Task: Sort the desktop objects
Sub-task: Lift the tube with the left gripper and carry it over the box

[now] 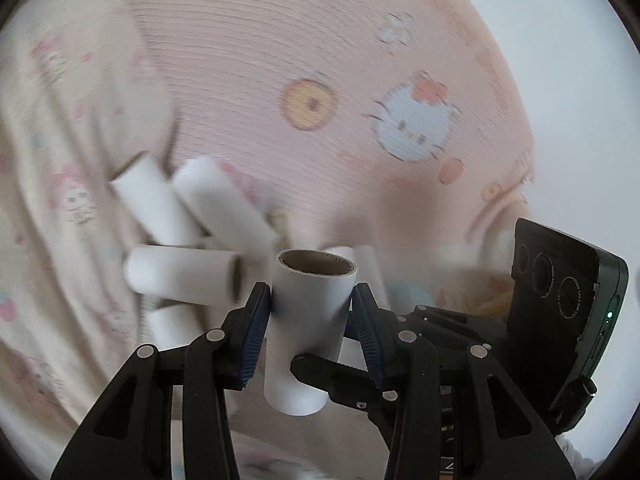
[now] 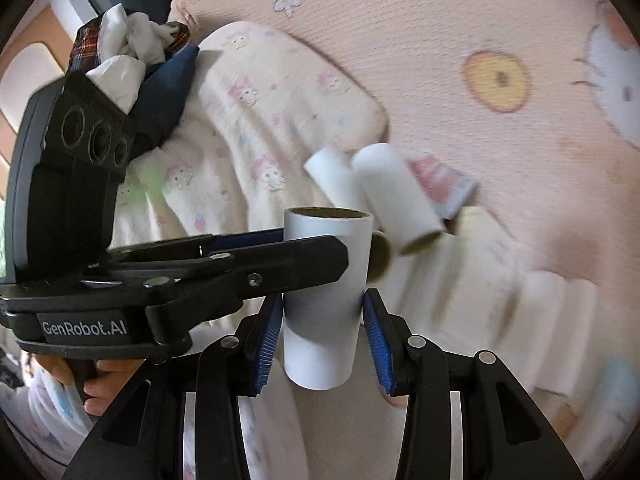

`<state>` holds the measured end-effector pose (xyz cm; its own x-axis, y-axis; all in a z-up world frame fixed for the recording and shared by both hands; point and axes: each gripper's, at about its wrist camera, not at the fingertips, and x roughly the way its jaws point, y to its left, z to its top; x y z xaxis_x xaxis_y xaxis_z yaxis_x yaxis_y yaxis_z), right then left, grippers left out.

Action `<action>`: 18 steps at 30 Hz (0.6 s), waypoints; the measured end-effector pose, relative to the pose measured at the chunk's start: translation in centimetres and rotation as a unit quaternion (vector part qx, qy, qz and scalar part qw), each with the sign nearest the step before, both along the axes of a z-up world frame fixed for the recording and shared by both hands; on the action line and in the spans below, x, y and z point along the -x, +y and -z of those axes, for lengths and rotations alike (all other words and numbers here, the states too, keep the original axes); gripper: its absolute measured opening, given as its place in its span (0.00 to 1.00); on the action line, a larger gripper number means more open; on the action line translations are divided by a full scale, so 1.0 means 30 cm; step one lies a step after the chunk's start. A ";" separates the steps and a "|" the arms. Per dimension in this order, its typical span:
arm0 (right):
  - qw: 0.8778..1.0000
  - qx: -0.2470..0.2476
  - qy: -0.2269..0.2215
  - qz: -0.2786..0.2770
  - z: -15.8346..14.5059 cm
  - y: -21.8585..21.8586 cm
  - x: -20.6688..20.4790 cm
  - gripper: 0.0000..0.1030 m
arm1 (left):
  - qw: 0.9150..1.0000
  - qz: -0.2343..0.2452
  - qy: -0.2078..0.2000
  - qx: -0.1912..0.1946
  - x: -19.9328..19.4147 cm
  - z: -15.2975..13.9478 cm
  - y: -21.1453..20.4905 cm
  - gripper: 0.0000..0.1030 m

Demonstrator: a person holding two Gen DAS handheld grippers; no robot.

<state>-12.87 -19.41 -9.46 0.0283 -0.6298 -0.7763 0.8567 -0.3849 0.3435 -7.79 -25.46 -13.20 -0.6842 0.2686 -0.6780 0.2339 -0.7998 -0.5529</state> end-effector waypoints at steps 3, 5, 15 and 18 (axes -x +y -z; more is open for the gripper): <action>1.000 -0.004 0.003 0.024 -0.007 0.087 0.021 0.37 | 1.000 0.020 0.003 -0.002 0.024 -0.018 0.074 0.45; 0.999 -0.004 0.001 0.042 -0.020 0.157 0.037 0.37 | 0.999 0.036 0.002 -0.003 0.042 -0.029 0.124 0.45; 0.994 -0.003 -0.009 0.112 -0.087 0.427 0.048 0.37 | 0.995 0.098 -0.008 0.010 0.066 -0.096 0.373 0.45; 0.992 -0.003 -0.005 0.128 -0.102 0.500 0.039 0.37 | 0.995 0.097 -0.010 -0.003 0.068 -0.092 0.432 0.45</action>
<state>-14.05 -4.40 -6.40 -0.1247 -0.6121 -0.7808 0.7275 -0.5916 0.3475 -9.84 -12.49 -10.44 -0.6056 0.3976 -0.6894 0.0871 -0.8279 -0.5540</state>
